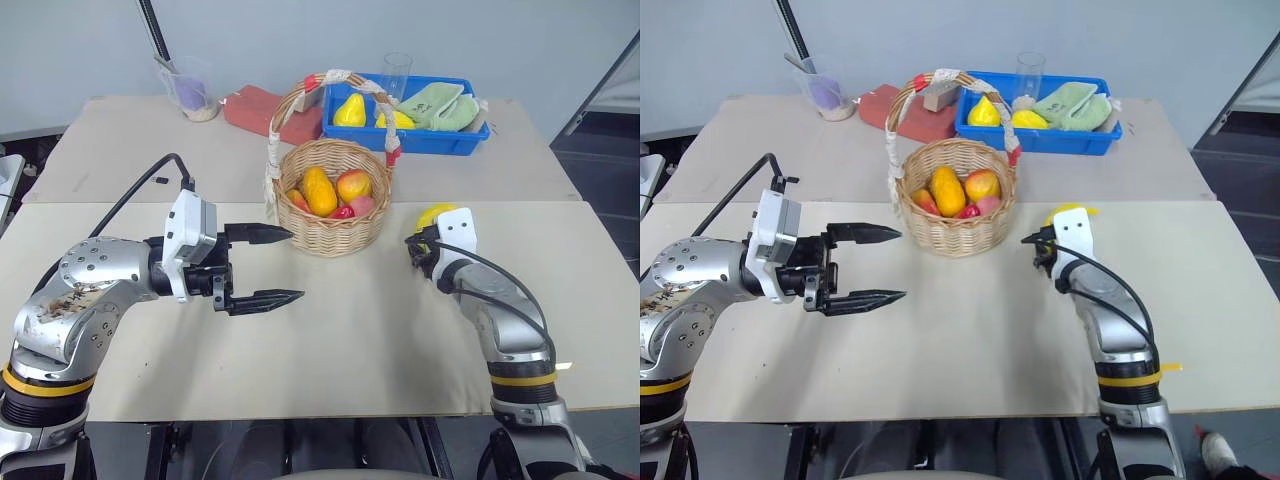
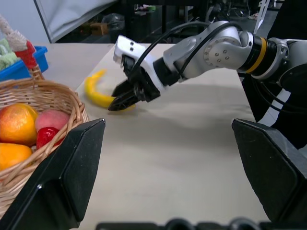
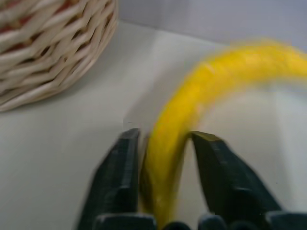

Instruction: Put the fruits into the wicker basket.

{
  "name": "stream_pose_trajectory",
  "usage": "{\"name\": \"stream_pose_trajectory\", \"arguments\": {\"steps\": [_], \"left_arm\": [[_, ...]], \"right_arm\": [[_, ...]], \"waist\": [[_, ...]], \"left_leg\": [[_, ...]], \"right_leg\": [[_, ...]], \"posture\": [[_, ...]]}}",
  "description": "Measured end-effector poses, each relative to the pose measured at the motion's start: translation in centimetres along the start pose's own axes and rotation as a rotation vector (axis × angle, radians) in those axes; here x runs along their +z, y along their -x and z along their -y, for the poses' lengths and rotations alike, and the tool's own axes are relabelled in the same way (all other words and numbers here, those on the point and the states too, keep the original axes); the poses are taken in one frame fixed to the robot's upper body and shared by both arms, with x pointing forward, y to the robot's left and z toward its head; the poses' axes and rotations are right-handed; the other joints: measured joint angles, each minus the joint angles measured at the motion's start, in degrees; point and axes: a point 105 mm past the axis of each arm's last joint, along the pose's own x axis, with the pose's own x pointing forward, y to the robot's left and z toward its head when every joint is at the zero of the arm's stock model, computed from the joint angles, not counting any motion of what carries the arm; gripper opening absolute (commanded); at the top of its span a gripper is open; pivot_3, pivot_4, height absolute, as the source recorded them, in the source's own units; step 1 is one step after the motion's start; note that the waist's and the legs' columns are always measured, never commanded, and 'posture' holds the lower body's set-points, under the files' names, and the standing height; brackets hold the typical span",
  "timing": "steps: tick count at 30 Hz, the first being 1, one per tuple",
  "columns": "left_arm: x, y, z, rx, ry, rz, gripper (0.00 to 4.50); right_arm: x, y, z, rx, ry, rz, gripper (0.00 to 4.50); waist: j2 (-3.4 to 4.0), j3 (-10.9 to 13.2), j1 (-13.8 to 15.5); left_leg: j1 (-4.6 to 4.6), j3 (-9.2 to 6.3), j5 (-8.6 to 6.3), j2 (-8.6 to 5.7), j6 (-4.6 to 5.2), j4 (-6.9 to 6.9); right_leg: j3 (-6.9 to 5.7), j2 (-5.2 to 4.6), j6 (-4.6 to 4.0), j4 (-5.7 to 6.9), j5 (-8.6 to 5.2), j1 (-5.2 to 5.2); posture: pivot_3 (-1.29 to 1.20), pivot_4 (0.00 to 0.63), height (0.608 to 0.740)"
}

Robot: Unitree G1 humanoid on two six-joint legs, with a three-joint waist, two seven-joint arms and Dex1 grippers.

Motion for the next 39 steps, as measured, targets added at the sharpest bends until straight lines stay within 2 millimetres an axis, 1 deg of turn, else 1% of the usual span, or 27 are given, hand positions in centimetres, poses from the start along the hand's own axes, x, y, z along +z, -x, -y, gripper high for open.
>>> {"name": "stream_pose_trajectory", "arguments": {"steps": [2,3,7,10,13,15,17,18,19,20,22,24,26,28,32,34,35,38,39], "left_arm": [[-0.1,0.0,-0.1,0.005,-0.005,-0.007,4.50],[-0.1,0.0,-0.1,0.005,-0.005,-0.008,4.50],[-0.1,0.0,-0.1,0.006,-0.005,-0.009,4.50],[-0.2,0.1,-0.1,0.009,-0.003,-0.010,4.50],[0.0,0.4,-0.3,0.028,-0.004,-0.008,4.50],[0.0,0.9,-0.5,0.051,-0.006,-0.015,4.50],[-0.1,1.2,-0.5,0.064,0.003,-0.015,4.50],[-0.2,1.5,-0.5,0.070,0.011,-0.020,4.50],[-0.2,1.5,-0.6,0.072,0.011,-0.019,4.50],[-0.1,1.6,-0.6,0.076,0.010,-0.016,4.50],[0.0,1.6,-0.6,0.078,0.009,-0.012,4.50],[0.0,1.7,-0.6,0.088,0.010,-0.012,4.50],[0.0,1.8,-0.7,0.098,0.014,-0.010,4.50],[0.0,2.0,-0.7,0.110,0.018,-0.009,4.50],[0.2,2.1,-1.0,0.147,0.035,0.007,4.50],[0.4,2.1,-1.1,0.156,0.045,0.021,4.50],[0.5,2.1,-1.1,0.158,0.046,0.022,4.50],[0.8,2.0,-1.3,0.165,0.034,0.026,4.50],[0.9,2.0,-1.4,0.169,0.028,0.028,4.50]], "right_arm": [[-0.1,0.1,0.0,-0.007,-0.005,-0.003,0.25],[-0.2,0.2,0.0,-0.010,-0.009,-0.004,0.19],[-0.2,0.9,0.5,-0.028,-0.005,0.004,0.19],[1.3,2.5,0.8,0.018,0.052,0.058,0.19],[3.1,5.1,0.1,0.189,0.188,0.107,0.19],[3.3,6.9,-0.7,0.330,0.282,0.090,0.19],[2.5,10.3,-1.8,0.579,0.368,-0.012,0.19],[2.6,11.7,-2.4,0.677,0.393,-0.045,0.19],[3.2,13.1,-3.0,0.764,0.413,-0.044,0.19],[3.9,14.0,-3.6,0.828,0.430,-0.029,0.19],[4.9,14.8,-4.7,0.910,0.442,0.011,0.19],[6.1,14.6,-5.7,0.947,0.436,0.073,0.19],[7.3,13.6,-6.5,0.949,0.405,0.139,0.19],[7.7,12.5,-6.9,0.934,0.374,0.159,0.19],[10.6,8.2,-7.6,0.841,0.317,0.247,0.19],[11.4,6.3,-7.6,0.795,0.316,0.250,0.19],[11.7,5.7,-7.7,0.781,0.316,0.252,0.19],[13.1,3.0,-7.7,0.723,0.282,0.244,0.19],[13.6,2.3,-7.6,0.704,0.276,0.242,0.69]], "waist": [[0.00,0.0,0.0],[0.00,0.0,0.0],[0.00,0.0,0.0],[0.01,0.0,0.0],[0.02,0.0,0.1],[0.01,0.0,0.1],[0.09,0.1,0.2],[0.09,0.1,0.2],[0.02,0.1,0.2],[-0.04,0.0,0.0],[-0.08,0.1,-0.3],[-0.08,0.1,-0.3],[-0.08,0.1,-0.2],[-0.08,0.1,0.0],[-0.09,0.1,0.0],[-0.09,0.1,0.3],[-0.08,0.1,0.4],[-0.08,0.1,0.0],[-0.08,0.1,0.0]], "left_leg": [[0.01,0.00,0.00,0.00,0.00,0.00],[0.01,-0.01,0.00,0.00,0.00,0.00],[-0.02,-0.01,0.00,-0.01,0.00,0.00],[-0.02,-0.01,-0.01,0.00,0.01,0.01],[-0.01,-0.05,-0.03,0.00,0.05,0.02],[0.03,-0.06,-0.05,0.02,0.09,0.01],[0.01,-0.06,-0.10,0.00,0.17,0.04],[0.06,-0.05,-0.11,0.03,0.19,0.04],[0.10,-0.09,-0.12,0.08,0.20,0.06],[0.21,-0.08,-0.12,0.11,0.20,0.04],[0.51,-0.08,-0.13,0.12,0.21,0.00],[0.75,-0.08,-0.13,0.11,0.21,-0.07],[0.74,-0.08,-0.13,0.09,0.21,-0.08],[0.71,-0.07,-0.13,0.08,0.21,-0.07],[0.64,-0.03,-0.13,0.03,0.20,-0.02],[0.61,-0.08,-0.13,0.03,0.20,-0.03],[0.59,-0.08,-0.13,0.03,0.21,-0.03],[0.47,-0.03,-0.11,0.03,0.17,-0.04],[0.47,-0.03,-0.11,0.04,0.17,-0.04]], "right_leg": [[0.00,0.00,0.00,0.00,0.00,0.00],[-0.01,0.01,0.00,0.00,0.00,0.00],[0.00,0.00,0.00,0.02,0.00,0.00],[-0.01,0.00,0.00,0.00,0.00,0.00],[-0.04,0.01,0.00,-0.04,0.00,0.03],[-0.05,0.01,0.00,-0.07,0.00,0.08],[-0.05,-0.03,0.01,-0.19,-0.01,0.10],[-0.04,-0.01,0.01,-0.23,-0.01,0.14],[-0.08,0.03,0.01,-0.29,-0.01,0.22],[-0.05,0.06,0.01,-0.30,-0.01,0.30],[-0.02,0.09,-0.04,-0.38,-0.04,0.60],[-0.03,0.10,-0.07,-0.41,-0.07,0.82],[-0.03,0.09,-0.07,-0.40,-0.07,0.80],[-0.03,0.06,-0.07,-0.37,-0.07,0.77],[-0.02,0.00,-0.07,-0.33,-0.06,0.67],[-0.10,-0.01,-0.07,-0.22,-0.06,0.63],[-0.10,-0.02,-0.07,-0.08,-0.06,0.60],[-0.07,-0.01,-0.07,-0.04,-0.06,0.49],[-0.08,-0.01,-0.07,-0.03,-0.06,0.47]], "posture": [[0.00,0.150,0.740],[0.00,0.150,0.740],[0.00,0.150,0.740],[0.00,0.150,0.740],[0.00,0.150,0.740],[0.00,0.150,0.740],[0.00,0.150,0.740],[0.00,0.150,0.740],[0.00,0.150,0.740],[0.00,0.150,0.740],[0.00,0.150,0.740],[0.00,0.150,0.740],[0.00,0.150,0.740],[0.00,0.150,0.740],[0.00,0.150,0.740],[0.00,0.150,0.740],[0.00,0.150,0.740],[0.00,0.150,0.740],[0.00,0.150,0.740]]}}
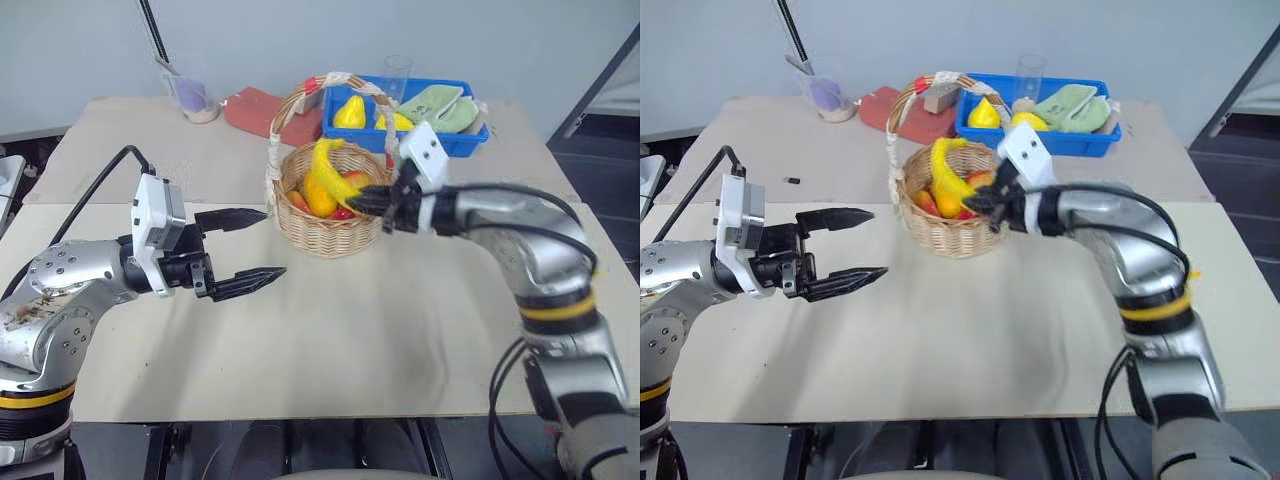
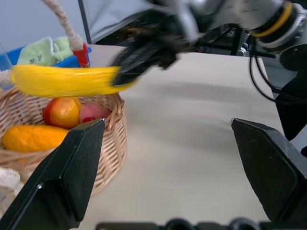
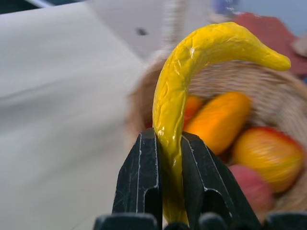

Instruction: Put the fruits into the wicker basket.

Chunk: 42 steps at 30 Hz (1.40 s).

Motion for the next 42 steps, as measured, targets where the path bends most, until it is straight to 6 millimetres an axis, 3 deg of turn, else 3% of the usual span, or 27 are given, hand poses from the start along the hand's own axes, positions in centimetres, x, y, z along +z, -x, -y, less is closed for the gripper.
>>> {"name": "stream_pose_trajectory", "arguments": {"steps": [1,10,13,16,20,22,25,35,38,42], "left_arm": [[0.0,0.0,-0.1,0.005,-0.001,0.001,4.50],[0.1,-0.2,-0.3,0.026,0.003,0.019,4.50],[0.1,-0.3,-0.3,0.029,0.001,0.025,4.50],[0.1,-0.4,-0.3,0.031,0.000,0.026,4.50],[0.1,-0.4,-0.4,0.035,-0.002,0.027,4.50],[0.1,-0.5,-0.4,0.036,-0.006,0.031,4.50],[0.0,-0.8,-0.5,0.027,-0.007,0.035,4.50],[-0.2,-1.4,-0.9,0.018,-0.011,0.037,4.50],[-0.2,-1.4,-1.0,0.026,-0.021,0.042,4.50],[-0.1,-1.4,-1.0,0.030,-0.023,0.045,4.50]], "right_arm": [[0.1,-0.3,0.4,-0.015,0.001,0.001,1.25],[0.7,-0.7,0.5,-0.033,0.001,0.037,4.30],[1.4,0.9,-0.7,0.014,0.031,0.073,4.30],[0.8,2.7,-0.8,0.016,0.047,0.055,4.30],[-0.5,6.4,1.3,-0.124,0.040,0.022,4.30],[-0.3,7.3,2.5,-0.202,0.043,0.036,4.30],[-0.5,6.6,3.4,-0.251,0.029,0.059,4.30],[-0.6,0.5,7.4,-0.351,-0.034,0.124,4.30],[-1.1,-0.4,7.9,-0.354,-0.055,0.127,3.50],[-1.6,-0.6,8.2,-0.357,-0.058,0.132,2.06]], "waist": [[0.00,0.0,0.0],[0.01,0.0,0.0],[0.01,0.0,0.2],[0.01,0.0,0.2],[0.00,0.0,0.5],[0.00,0.0,0.2],[0.00,0.0,-0.5],[0.01,0.0,-0.3],[0.02,0.0,-0.1],[0.02,0.0,-0.2]], "left_leg": [[0.00,-0.01,0.00,0.00,0.00,0.00],[-0.50,-0.02,0.08,0.00,-0.14,0.02],[-0.53,-0.05,0.08,0.00,-0.13,0.02],[-0.54,-0.04,0.07,-0.02,-0.12,0.05],[-0.54,-0.03,0.07,-0.01,-0.12,0.05],[-0.48,0.00,0.07,0.00,-0.12,0.04],[-0.32,0.03,0.07,0.02,-0.12,0.00],[-0.46,0.05,0.13,-0.02,-0.21,-0.01],[-0.52,0.05,0.15,-0.03,-0.24,0.00],[-0.52,0.04,0.15,-0.01,-0.24,-0.01]], "right_leg": [[-0.01,0.00,0.00,0.00,0.00,-0.02],[-0.02,-0.01,0.00,0.15,0.01,-0.54],[-0.05,-0.02,0.00,0.11,0.02,-0.52],[-0.04,-0.03,0.01,0.07,0.02,-0.49],[-0.03,-0.03,0.01,0.04,0.02,-0.48],[0.02,0.00,0.01,0.01,0.02,-0.49],[0.12,0.06,-0.01,-0.01,0.01,-0.48],[0.04,-0.02,0.02,0.09,0.03,-0.51],[0.01,-0.04,0.04,0.07,0.04,-0.53],[0.01,-0.02,0.04,0.08,0.04,-0.53]], "posture": [[0.00,0.150,0.740],[0.00,0.150,0.740],[0.00,0.150,0.740],[0.00,0.150,0.740],[0.00,0.150,0.740],[0.00,0.150,0.740],[0.00,0.150,0.740],[0.00,0.150,0.740],[0.00,0.150,0.740],[0.00,0.150,0.740]]}}
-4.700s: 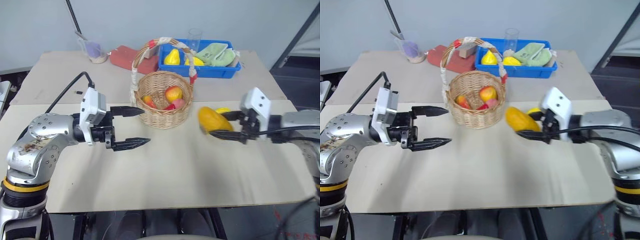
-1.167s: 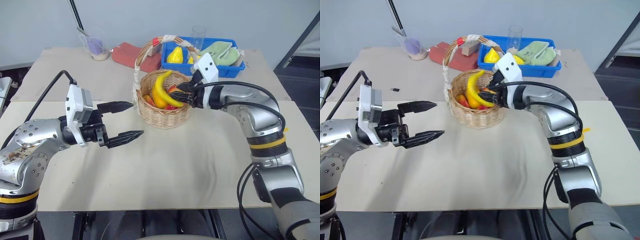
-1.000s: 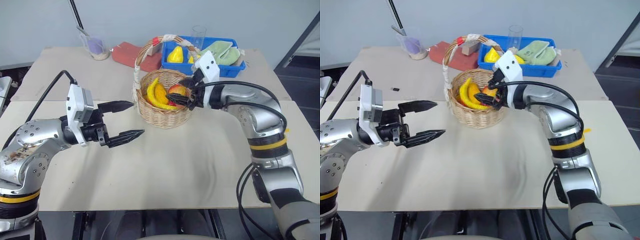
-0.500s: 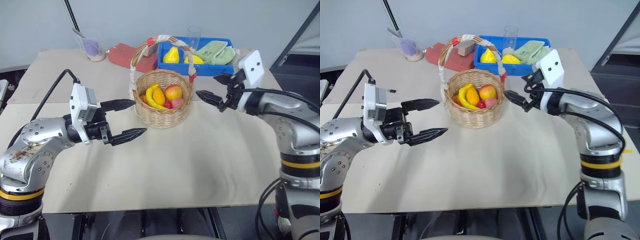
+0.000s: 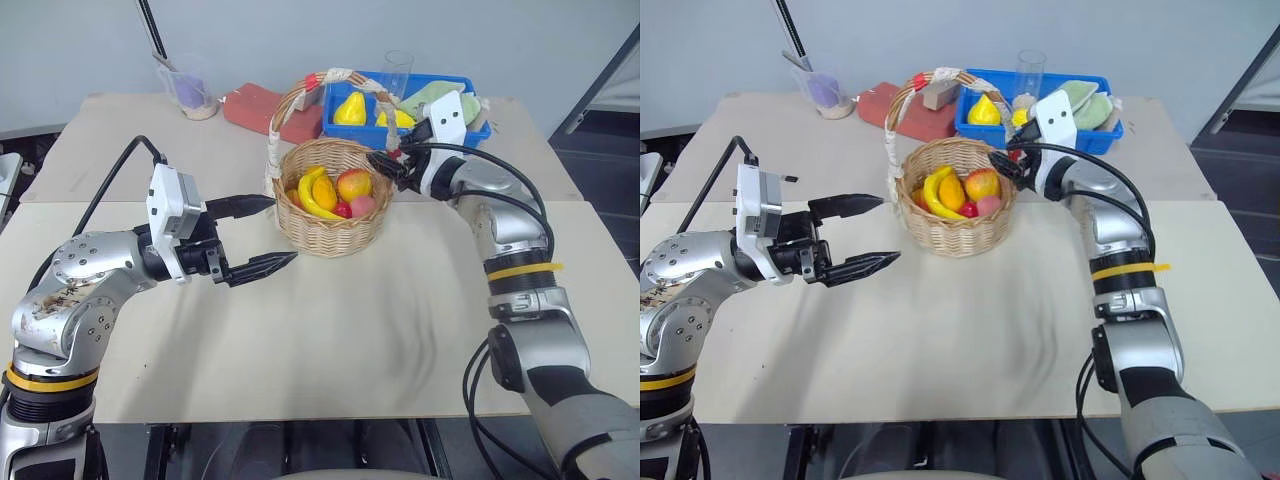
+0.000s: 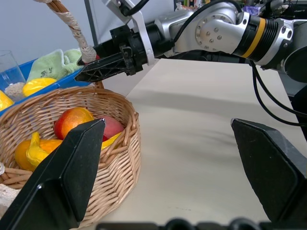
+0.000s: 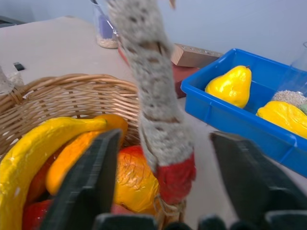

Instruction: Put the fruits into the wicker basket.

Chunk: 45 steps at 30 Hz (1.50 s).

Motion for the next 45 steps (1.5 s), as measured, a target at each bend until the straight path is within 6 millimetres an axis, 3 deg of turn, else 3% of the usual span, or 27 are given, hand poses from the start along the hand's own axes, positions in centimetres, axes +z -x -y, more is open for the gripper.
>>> {"name": "stream_pose_trajectory", "arguments": {"steps": [5,6,14,16,21,25,27,32,36,37,41,44,45], "left_arm": [[-0.1,0.0,-0.2,0.017,-0.007,-0.008,4.50],[-0.1,0.0,-0.2,0.020,-0.007,-0.008,4.50],[-0.2,-0.1,-0.3,0.027,-0.001,0.001,4.50],[0.0,-0.3,-0.4,0.024,-0.006,0.010,4.50],[-0.1,-0.5,-1.1,0.050,-0.004,0.022,4.50],[-0.1,-1.0,-1.1,0.044,-0.009,0.025,4.50],[0.1,-1.0,-1.3,0.045,-0.015,0.029,4.50],[-0.1,-0.9,-1.7,0.062,-0.019,0.025,4.50],[-0.4,-0.7,-2.1,0.098,-0.034,0.005,4.50],[-0.6,-0.5,-2.2,0.117,-0.037,-0.011,4.50],[-3.8,2.0,-3.3,0.263,-0.050,-0.205,4.50],[-6.0,4.5,-3.6,0.362,-0.062,-0.341,4.50],[-7.2,6.2,-3.4,0.401,-0.058,-0.416,4.50]], "right_arm": [[0.0,-0.1,-0.2,0.011,-0.011,0.012,0.31],[0.0,-0.1,-0.2,0.012,-0.011,0.013,0.14],[-0.3,0.8,0.9,-0.030,0.001,0.036,0.14],[-0.4,1.9,2.3,-0.083,0.042,0.038,0.14],[-1.2,7.1,8.8,-0.333,0.123,0.029,0.14],[-3.1,9.0,10.6,-0.410,0.095,-0.011,0.14],[-3.1,9.1,10.6,-0.414,0.084,-0.007,1.17],[-3.4,9.2,10.6,-0.415,0.060,-0.018,2.83],[-2.4,10.1,10.2,-0.376,0.093,-0.028,4.22],[-2.3,10.5,10.1,-0.361,0.103,-0.041,4.43],[-2.9,13.5,9.7,-0.285,0.158,-0.157,4.43],[-3.5,15.4,8.9,-0.208,0.190,-0.233,4.43],[-4.0,16.4,8.2,-0.151,0.204,-0.275,4.43]], "waist": [[0.00,0.0,-0.2],[0.00,0.0,-0.2],[0.01,0.0,0.2],[0.01,0.0,0.4],[0.01,0.0,0.8],[0.02,0.0,-0.5],[0.06,0.0,-0.8],[0.06,0.0,-0.7],[0.07,0.0,0.0],[0.07,0.0,0.2],[0.07,0.0,0.4],[0.07,0.0,0.3],[0.09,0.0,0.2]], "left_leg": [[0.02,-0.01,0.00,0.02,0.00,-0.01],[0.02,-0.01,0.00,0.03,0.00,-0.01],[-0.05,-0.01,0.00,-0.01,0.00,0.01],[-0.10,-0.04,0.00,-0.03,-0.01,0.02],[-0.09,0.03,0.00,-0.04,0.00,0.02],[0.00,0.04,0.01,0.04,0.00,-0.02],[0.05,0.04,0.01,0.03,0.00,-0.03],[-0.01,0.04,0.00,-0.01,0.01,-0.01],[-0.03,0.01,0.00,-0.01,0.01,0.00],[-0.03,0.00,-0.02,0.00,0.04,0.00],[-0.05,0.02,-0.05,0.00,0.09,0.00],[-0.04,0.02,-0.05,0.02,0.10,-0.03],[0.05,0.03,-0.09,0.05,0.15,-0.05]], "right_leg": [[0.01,0.03,0.00,0.02,0.00,0.00],[0.01,0.03,0.00,0.03,0.00,0.00],[-0.02,-0.02,0.00,0.00,0.00,-0.01],[-0.03,-0.03,0.01,-0.01,0.01,-0.01],[0.02,-0.02,0.02,-0.08,0.01,0.01],[0.15,0.07,0.02,-0.03,0.01,0.01],[0.15,0.06,0.02,-0.02,0.01,0.04],[0.14,0.00,0.02,-0.05,0.01,0.05],[0.10,0.00,0.02,-0.05,0.01,0.04],[0.09,0.01,0.02,-0.04,0.01,0.04],[0.10,-0.01,0.02,-0.09,0.01,0.04],[0.12,0.01,0.02,-0.11,0.01,0.03],[0.13,0.02,0.02,-0.09,0.01,0.07]], "posture": [[0.00,0.150,0.740],[0.00,0.150,0.740],[0.00,0.150,0.740],[0.00,0.150,0.740],[0.00,0.150,0.740],[0.00,0.150,0.740],[0.00,0.150,0.740],[0.00,0.150,0.740],[0.00,0.150,0.740],[0.00,0.150,0.740],[0.00,0.150,0.740],[0.00,0.150,0.740],[0.00,0.150,0.740]]}}
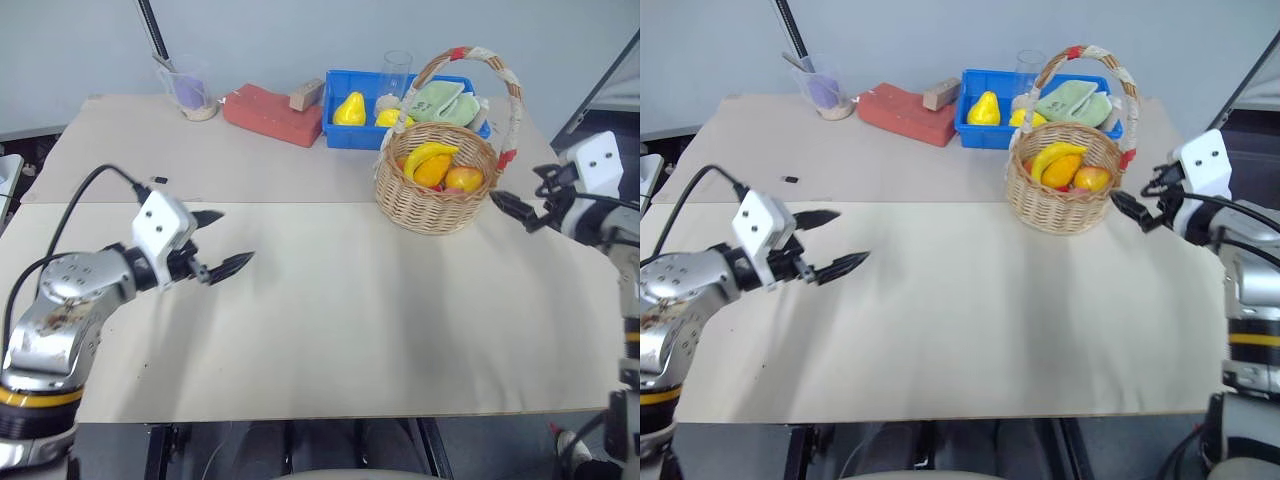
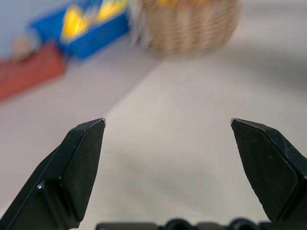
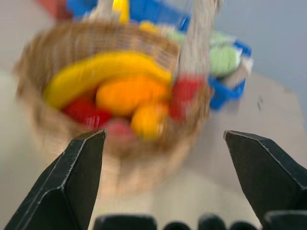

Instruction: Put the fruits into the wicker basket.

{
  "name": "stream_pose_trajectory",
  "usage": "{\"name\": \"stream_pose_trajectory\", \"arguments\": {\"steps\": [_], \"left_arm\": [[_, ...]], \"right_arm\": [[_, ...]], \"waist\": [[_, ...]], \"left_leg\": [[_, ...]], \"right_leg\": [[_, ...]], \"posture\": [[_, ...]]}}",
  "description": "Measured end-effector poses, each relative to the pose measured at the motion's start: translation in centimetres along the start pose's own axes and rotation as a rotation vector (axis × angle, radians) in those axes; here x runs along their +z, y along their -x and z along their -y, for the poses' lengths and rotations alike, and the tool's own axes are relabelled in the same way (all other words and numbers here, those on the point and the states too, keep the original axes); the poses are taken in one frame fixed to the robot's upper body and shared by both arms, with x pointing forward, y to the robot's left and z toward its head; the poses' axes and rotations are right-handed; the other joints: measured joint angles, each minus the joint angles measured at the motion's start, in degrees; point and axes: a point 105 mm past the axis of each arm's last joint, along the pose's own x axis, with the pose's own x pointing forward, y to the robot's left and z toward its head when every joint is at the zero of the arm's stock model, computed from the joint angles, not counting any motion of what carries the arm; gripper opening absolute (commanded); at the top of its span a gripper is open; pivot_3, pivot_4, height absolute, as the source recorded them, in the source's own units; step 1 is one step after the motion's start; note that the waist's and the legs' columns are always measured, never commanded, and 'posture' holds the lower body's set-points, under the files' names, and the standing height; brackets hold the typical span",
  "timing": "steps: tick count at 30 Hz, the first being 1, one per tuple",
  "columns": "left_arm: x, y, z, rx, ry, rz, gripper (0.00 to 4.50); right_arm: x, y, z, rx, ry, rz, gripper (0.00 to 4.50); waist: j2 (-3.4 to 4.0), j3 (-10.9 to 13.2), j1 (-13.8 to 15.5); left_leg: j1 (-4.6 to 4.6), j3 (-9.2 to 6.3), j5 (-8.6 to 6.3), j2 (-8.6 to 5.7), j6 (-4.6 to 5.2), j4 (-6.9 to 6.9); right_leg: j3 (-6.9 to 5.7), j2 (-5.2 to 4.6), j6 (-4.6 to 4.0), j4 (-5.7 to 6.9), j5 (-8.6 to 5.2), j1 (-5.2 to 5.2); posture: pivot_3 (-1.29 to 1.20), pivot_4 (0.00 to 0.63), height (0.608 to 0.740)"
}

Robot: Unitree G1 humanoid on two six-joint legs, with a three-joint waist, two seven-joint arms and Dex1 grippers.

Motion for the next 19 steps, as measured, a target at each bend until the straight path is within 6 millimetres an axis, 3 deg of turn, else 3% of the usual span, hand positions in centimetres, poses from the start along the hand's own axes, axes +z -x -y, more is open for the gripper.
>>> {"name": "stream_pose_trajectory", "arguments": {"steps": [3,8,19], "left_arm": [[-2.7,2.2,-0.6,0.064,-0.018,-0.119,4.50],[-3.2,4.7,-1.8,0.120,-0.004,-0.138,4.50],[-2.5,5.7,-2.2,0.094,0.014,-0.119,4.50]], "right_arm": [[-0.8,1.8,-1.9,0.150,0.044,-0.066,4.43],[0.1,2.6,-5.3,0.362,0.093,-0.061,4.43],[-0.3,2.6,-6.5,0.442,0.085,-0.090,4.43]], "waist": [[0.00,0.0,-0.1],[0.01,0.0,0.0],[0.01,0.0,0.6]], "left_leg": [[0.02,0.01,-0.02,0.04,0.03,0.00],[0.19,0.03,-0.02,0.04,0.02,0.02],[0.13,0.03,-0.03,0.00,0.02,0.02]], "right_leg": [[0.00,0.01,-0.01,-0.08,-0.01,0.00],[0.01,-0.05,-0.02,-0.15,-0.01,0.11],[-0.01,-0.06,-0.02,-0.13,-0.01,0.05]], "posture": [[0.00,0.150,0.740],[0.00,0.150,0.740],[0.00,0.150,0.740]]}}
